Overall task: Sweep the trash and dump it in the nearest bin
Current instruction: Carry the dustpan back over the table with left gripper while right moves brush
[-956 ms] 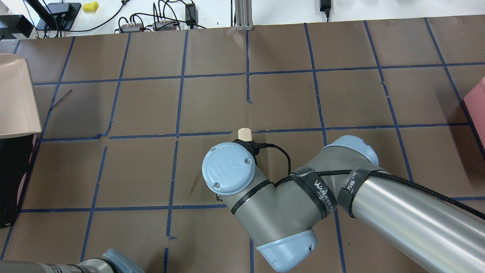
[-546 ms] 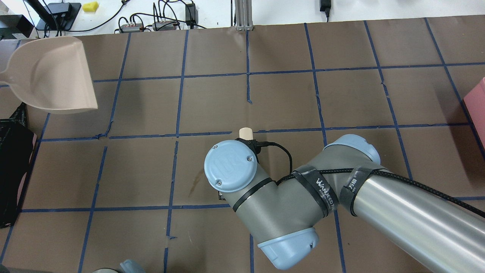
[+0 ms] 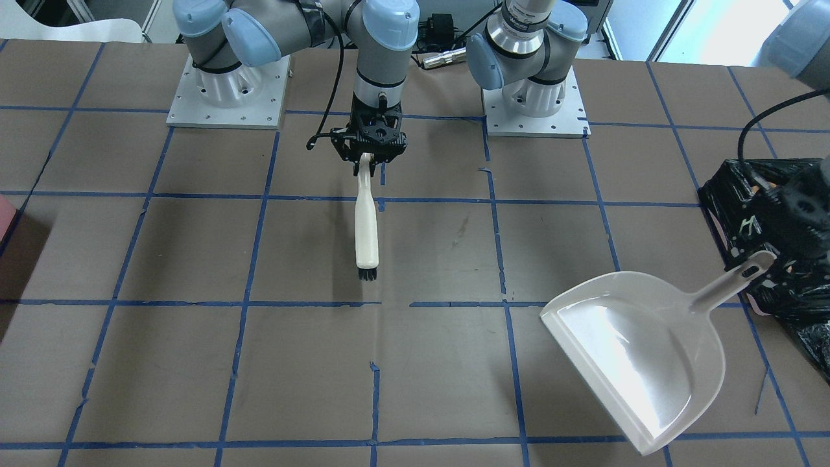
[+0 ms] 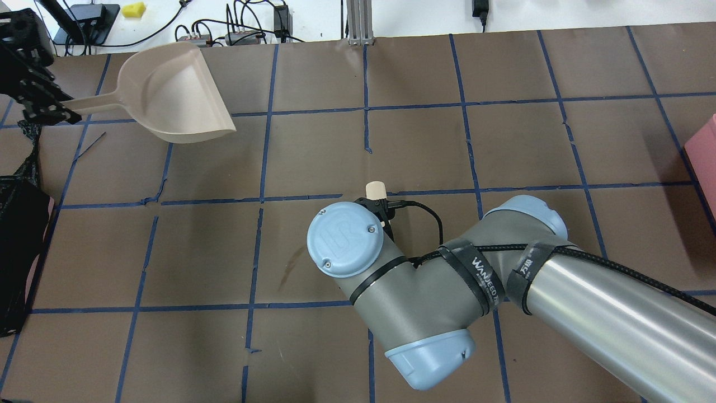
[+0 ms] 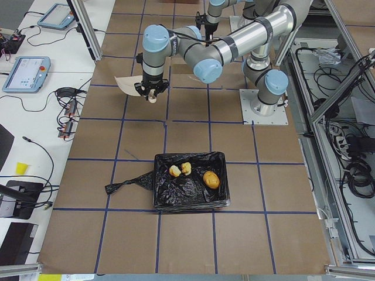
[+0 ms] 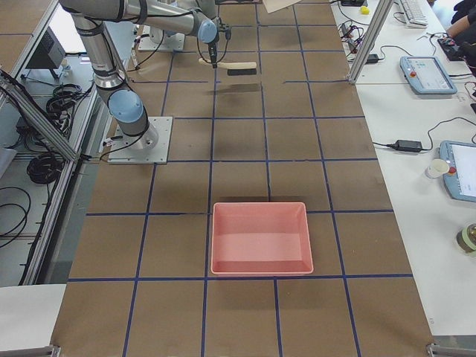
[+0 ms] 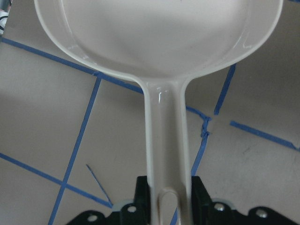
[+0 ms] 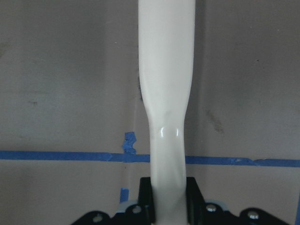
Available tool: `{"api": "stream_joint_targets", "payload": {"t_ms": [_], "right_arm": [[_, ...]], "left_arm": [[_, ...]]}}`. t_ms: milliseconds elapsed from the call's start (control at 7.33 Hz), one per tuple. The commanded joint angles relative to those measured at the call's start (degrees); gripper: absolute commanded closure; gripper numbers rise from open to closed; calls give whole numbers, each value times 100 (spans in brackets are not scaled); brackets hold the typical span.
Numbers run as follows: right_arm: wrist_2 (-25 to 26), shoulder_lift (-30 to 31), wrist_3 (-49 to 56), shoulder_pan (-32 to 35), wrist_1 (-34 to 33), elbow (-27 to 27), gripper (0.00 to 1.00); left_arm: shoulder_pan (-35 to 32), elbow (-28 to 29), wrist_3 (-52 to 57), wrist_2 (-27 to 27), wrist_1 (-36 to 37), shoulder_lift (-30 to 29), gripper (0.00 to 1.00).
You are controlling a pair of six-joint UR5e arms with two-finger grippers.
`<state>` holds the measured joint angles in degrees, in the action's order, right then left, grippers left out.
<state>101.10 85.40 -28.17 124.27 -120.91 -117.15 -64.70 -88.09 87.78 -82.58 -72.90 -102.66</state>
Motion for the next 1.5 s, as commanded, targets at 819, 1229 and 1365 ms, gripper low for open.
{"api": "stream_joint_targets", "payload": {"t_ms": [819,1229,1365], "right_arm": [[-440,1118,3586,-3053,768,-229,86],[-504,1216,4231,-3847,823,-221,86],[-504,1216,4353,-3927,815,-229,86]], "left_arm": [[-2272,-367,-4845,-382,686,-200,93],[-3011,-699,-6522,-356,873,-254,94],[-3283,-727,-7094,-373,1108,-428,94]]}}
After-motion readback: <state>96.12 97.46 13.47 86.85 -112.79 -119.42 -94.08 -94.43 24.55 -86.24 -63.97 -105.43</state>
